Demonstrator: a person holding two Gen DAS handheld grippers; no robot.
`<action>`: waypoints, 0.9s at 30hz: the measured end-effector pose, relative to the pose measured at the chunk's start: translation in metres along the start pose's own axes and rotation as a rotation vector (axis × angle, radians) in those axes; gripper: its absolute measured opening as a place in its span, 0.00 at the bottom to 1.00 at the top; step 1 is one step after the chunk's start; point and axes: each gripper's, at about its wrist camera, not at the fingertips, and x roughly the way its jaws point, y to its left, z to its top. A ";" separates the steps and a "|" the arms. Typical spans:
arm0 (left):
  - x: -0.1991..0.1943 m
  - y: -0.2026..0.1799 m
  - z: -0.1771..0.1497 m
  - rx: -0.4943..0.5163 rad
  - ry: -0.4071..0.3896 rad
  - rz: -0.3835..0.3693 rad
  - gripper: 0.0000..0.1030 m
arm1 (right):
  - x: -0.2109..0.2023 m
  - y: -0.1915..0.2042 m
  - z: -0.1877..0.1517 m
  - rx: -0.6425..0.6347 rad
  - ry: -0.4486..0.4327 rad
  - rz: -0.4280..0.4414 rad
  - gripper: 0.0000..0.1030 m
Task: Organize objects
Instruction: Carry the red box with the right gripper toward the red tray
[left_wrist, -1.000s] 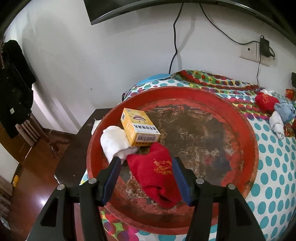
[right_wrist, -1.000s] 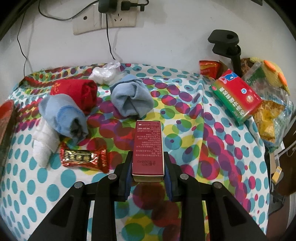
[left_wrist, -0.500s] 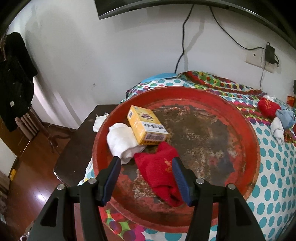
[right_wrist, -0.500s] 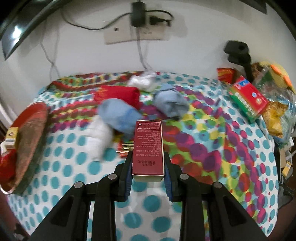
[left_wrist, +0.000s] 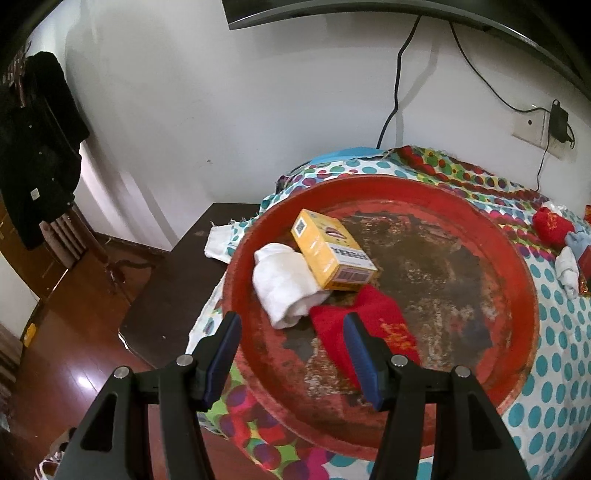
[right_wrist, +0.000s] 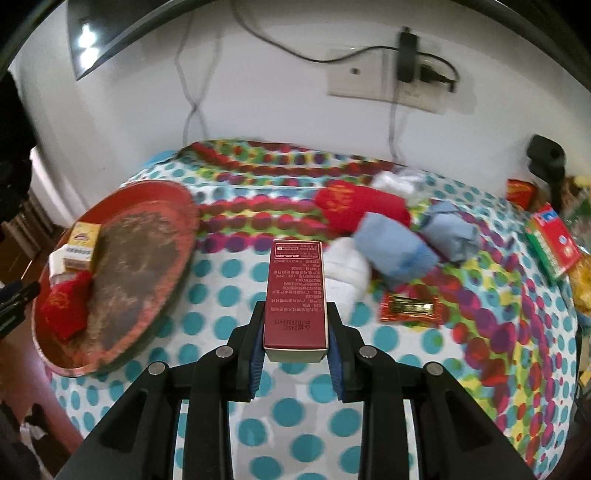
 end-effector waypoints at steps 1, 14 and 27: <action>0.000 0.001 0.000 0.000 -0.001 0.005 0.57 | 0.000 0.006 0.001 -0.009 0.002 0.008 0.27; 0.006 0.021 0.001 -0.031 0.020 0.009 0.57 | 0.008 0.087 0.005 -0.133 0.023 0.098 0.27; 0.009 0.034 -0.001 -0.053 0.031 0.016 0.57 | 0.031 0.163 -0.006 -0.260 0.073 0.156 0.27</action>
